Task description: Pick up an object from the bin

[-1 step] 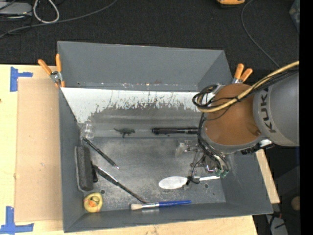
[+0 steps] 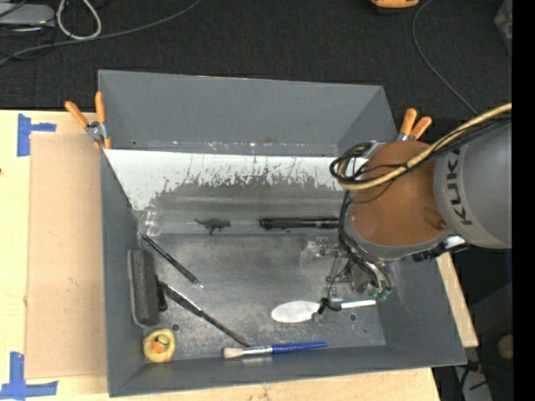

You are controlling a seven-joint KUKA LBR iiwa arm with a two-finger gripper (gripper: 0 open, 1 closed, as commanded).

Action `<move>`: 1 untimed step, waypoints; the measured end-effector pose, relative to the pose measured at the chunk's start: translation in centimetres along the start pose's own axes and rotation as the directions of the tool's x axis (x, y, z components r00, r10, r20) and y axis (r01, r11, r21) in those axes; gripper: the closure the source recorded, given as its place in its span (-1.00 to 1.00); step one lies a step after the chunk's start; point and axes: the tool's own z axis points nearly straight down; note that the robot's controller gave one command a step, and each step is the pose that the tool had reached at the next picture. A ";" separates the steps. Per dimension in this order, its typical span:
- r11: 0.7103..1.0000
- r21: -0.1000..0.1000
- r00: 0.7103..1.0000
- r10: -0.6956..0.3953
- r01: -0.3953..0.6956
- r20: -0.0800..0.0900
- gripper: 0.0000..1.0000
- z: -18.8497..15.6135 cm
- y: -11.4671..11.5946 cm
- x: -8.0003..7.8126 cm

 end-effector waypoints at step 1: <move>0.997 0.000 0.997 -0.078 0.078 0.001 -1.00 6.3 -7.6 -1.6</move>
Offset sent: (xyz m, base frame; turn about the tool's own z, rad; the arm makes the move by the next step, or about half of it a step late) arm 0.0197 -0.0799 -0.0707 -0.2067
